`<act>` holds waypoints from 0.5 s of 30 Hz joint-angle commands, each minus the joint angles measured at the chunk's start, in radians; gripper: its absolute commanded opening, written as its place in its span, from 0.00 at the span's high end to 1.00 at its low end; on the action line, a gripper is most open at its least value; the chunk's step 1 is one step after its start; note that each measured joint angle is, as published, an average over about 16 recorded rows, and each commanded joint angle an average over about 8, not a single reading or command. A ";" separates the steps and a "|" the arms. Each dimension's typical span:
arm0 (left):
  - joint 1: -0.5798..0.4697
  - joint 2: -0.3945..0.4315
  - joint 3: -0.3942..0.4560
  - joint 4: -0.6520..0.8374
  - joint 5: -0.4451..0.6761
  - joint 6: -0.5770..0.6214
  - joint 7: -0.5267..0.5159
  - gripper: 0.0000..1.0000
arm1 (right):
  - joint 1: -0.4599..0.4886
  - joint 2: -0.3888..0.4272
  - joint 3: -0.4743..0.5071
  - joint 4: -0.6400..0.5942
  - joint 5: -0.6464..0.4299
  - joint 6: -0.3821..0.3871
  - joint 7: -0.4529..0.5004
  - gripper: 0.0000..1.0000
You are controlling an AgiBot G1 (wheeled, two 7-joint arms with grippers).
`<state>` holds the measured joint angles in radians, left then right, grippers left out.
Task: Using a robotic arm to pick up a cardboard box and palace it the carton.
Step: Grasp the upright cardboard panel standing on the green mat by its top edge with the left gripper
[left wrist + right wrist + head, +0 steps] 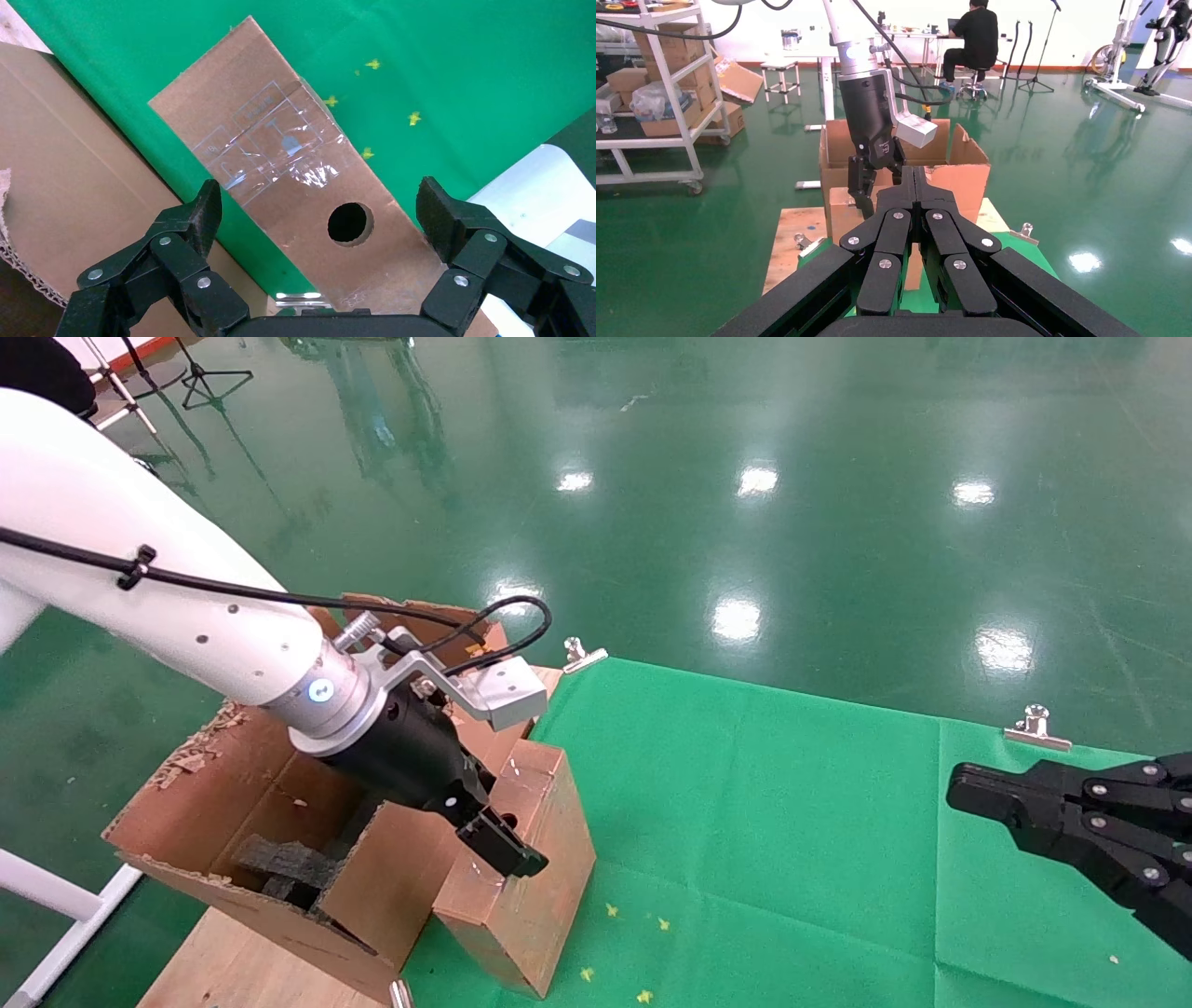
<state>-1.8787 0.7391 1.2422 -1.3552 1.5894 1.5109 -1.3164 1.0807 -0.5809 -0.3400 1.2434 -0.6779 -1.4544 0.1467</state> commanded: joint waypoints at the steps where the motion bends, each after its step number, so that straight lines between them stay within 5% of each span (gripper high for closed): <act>1: 0.001 0.003 0.005 0.000 0.002 -0.004 -0.004 0.44 | 0.000 0.000 0.000 0.000 0.000 0.000 0.000 0.00; 5: 0.001 0.001 0.002 0.000 0.001 -0.003 -0.002 0.94 | 0.000 0.000 0.000 0.000 0.000 0.000 0.000 0.00; 6: 0.001 0.001 0.002 0.000 0.001 -0.003 -0.002 1.00 | 0.000 0.000 0.000 0.000 0.000 0.000 0.000 0.00; 15: 0.002 -0.001 -0.003 0.000 -0.001 0.000 0.001 1.00 | 0.000 0.000 0.000 0.000 0.000 0.000 0.000 0.00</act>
<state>-1.8773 0.7379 1.2396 -1.3549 1.5888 1.5109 -1.3155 1.0807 -0.5808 -0.3400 1.2434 -0.6777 -1.4543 0.1467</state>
